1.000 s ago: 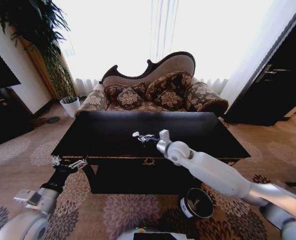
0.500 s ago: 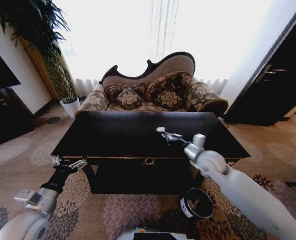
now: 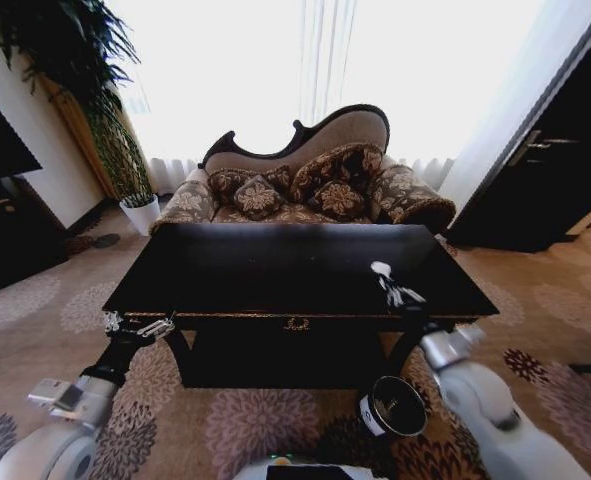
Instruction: Move to the front of the table and place the trash on the table into the trash bin.
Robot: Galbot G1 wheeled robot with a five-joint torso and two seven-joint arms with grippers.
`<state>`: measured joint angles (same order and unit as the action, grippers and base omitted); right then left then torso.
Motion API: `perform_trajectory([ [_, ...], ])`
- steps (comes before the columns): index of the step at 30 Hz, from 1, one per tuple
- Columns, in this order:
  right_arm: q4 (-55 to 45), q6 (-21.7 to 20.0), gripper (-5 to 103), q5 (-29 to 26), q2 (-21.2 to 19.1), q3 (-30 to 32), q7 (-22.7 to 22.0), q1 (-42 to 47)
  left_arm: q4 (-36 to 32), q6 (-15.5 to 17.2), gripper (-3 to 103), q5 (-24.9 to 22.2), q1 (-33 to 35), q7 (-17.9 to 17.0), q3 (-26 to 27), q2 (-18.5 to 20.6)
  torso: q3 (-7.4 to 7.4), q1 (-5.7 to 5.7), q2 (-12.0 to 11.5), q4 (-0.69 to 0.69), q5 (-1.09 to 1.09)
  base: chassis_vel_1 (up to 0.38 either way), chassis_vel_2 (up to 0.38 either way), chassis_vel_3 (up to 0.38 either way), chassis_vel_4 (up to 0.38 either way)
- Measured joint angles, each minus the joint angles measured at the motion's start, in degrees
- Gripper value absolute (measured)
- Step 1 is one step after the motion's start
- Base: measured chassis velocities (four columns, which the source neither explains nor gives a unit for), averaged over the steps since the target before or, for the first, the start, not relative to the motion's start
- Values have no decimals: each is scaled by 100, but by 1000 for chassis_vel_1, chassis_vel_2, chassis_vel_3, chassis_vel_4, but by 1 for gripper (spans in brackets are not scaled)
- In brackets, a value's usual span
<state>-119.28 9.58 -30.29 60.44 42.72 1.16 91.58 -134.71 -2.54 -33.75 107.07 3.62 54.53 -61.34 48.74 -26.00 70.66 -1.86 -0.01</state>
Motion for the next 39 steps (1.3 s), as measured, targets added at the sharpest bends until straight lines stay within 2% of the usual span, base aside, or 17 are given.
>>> perform_trajectory([
  [1, 126, 236, 0, 193, 191, 70, 2, 39, 0, 0, 100, 0, 0, 0, 0, 0, 0, 0, 0, 0, 0, 0, 0, 0, 0],
  [3, 195, 343, 0, 269, 323, 121, 2, 75, 1, 0, 100, 0, 0, 0, 0, 0, 0, 0, 0, 1, 0, 0, 0, 0, 0],
  [6, 500, 682, 0, 387, 747, 307, 33, 216, 0, 0, 100, 0, 0, 0, 0, 0, 0, -1, 0, 0, -1, 0, 0, 0, 0],
  [11, 876, 993, 0, 383, 1100, 446, 123, 427, 0, 0, 100, 0, 0, 0, 0, 0, 0, 0, 0, -1, -1, 0, 0, 0, 0],
  [13, 1206, 1254, 0, 362, 1302, 464, 217, 501, 0, 0, 100, 0, 0, 0, 0, 0, 0, -1, 0, -1, 0, 0, 0, 0, 0],
  [19, 1762, 1651, 0, 325, 1435, 424, 324, 565, 0, 0, 100, 0, 0, 0, 0, 0, 1, -1, 0, 0, -1, 0, 0, 0, 0],
  [26, 2350, 1915, 0, 365, 1479, 240, 370, 495, 0, 0, 100, 0, 0, 0, 0, 0, 1, -1, 0, 0, 0, 0, 0, 0, 0],
  [31, 3197, 2183, 0, 585, 1474, -87, 381, 197, 1, 0, 100, 0, 0, 0, -1, 0, 1, -1, 0, 0, 0, 0, 0, 0, 0],
  [33, 3845, 2313, 0, 777, 1423, -273, 392, -89, 0, 0, 100, 0, 0, 0, 0, 0, 1, -1, -1, 0, 2, 0, 0, 0, 0],
  [39, 4872, 2259, 0, 812, 1357, -557, 392, -587, 1, 0, 100, 0, 0, 0, 0, 1, 1, -2, -1, -1, 1, 0, 0, 0, 0],
])
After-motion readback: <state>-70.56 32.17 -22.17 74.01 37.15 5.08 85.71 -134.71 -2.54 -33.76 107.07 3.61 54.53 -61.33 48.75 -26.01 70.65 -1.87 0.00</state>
